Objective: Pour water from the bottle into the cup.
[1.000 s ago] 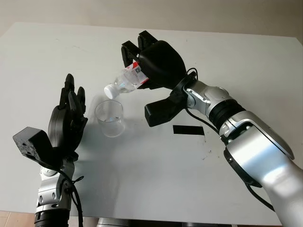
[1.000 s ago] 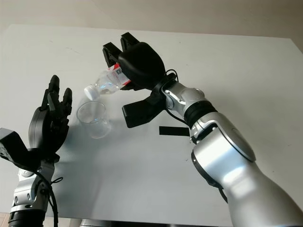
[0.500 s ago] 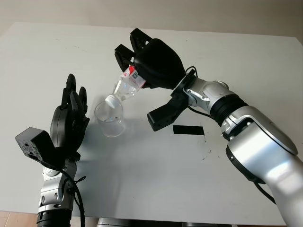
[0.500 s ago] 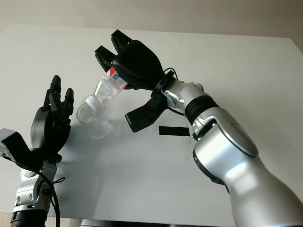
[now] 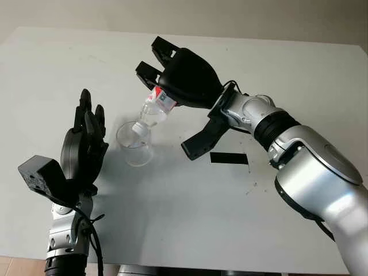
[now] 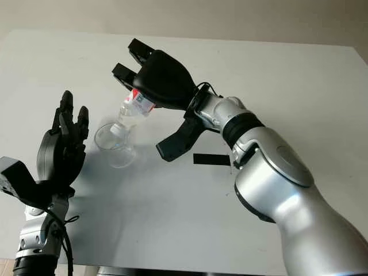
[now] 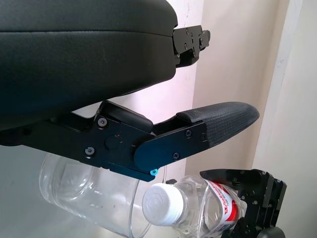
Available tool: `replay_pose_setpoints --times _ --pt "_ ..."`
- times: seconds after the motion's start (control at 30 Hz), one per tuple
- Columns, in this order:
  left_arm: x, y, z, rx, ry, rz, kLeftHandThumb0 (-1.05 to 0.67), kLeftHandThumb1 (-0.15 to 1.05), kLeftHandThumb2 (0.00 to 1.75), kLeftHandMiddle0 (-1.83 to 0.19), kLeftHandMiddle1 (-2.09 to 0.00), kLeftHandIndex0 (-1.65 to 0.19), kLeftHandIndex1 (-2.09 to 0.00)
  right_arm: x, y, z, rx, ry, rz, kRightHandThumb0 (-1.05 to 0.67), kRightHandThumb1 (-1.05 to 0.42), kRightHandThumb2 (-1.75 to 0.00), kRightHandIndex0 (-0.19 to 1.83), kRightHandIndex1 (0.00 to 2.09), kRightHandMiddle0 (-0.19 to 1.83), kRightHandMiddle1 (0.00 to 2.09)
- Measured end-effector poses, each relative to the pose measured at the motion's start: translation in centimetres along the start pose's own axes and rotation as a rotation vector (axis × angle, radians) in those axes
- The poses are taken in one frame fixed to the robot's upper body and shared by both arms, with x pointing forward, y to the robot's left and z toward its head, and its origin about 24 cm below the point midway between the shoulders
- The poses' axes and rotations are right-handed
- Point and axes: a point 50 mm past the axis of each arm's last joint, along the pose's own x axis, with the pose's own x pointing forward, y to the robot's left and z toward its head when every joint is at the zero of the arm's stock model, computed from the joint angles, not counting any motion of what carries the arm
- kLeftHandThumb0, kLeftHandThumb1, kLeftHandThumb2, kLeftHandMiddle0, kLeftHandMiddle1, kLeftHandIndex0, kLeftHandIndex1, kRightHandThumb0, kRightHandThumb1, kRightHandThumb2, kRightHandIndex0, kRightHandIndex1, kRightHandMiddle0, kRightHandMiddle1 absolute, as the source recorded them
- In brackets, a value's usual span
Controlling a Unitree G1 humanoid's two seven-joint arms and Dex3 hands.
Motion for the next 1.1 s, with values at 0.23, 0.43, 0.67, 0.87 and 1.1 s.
replay_pose_setpoints --times 0.23,0.43,0.67,0.87,1.1 --pt "0.0 -0.1 -0.2 -0.004 0.006 0.000 -0.79 1.05 0.76 0.09 -0.06 0.14 -0.05 0.1 -0.1 -0.1 0.024 0.023 -0.012 -0.36 -1.01 -0.05 1.07 2.09 0.55 2.09" --pt "0.0 -0.2 -0.2 -0.005 0.008 0.001 -0.79 1.05 0.77 0.09 -0.05 0.14 -0.05 0.8 -0.9 -0.7 0.295 0.185 -0.044 -0.18 -1.04 -0.23 1.17 2.09 0.74 2.09" --pt "-0.1 -0.1 -0.4 0.001 0.011 0.002 -0.79 1.05 0.76 0.09 -0.05 0.14 -0.05 0.1 0.0 -1.0 0.572 0.355 -0.010 -0.12 -0.82 -0.59 1.26 2.09 0.86 2.09" --pt "-0.1 -0.1 -0.4 0.001 0.014 -0.001 -0.79 1.05 0.76 0.08 -0.06 0.14 -0.05 -1.2 0.9 -1.8 0.861 0.519 -0.027 -0.12 -0.81 -0.67 1.32 2.09 0.87 2.09" --pt "-0.1 -0.1 -0.5 0.001 0.015 0.006 -0.79 1.05 0.78 0.09 -0.05 0.14 -0.05 -4.6 3.0 -2.0 1.217 0.675 -0.016 -0.17 -1.04 -0.22 1.18 2.09 1.07 2.09"
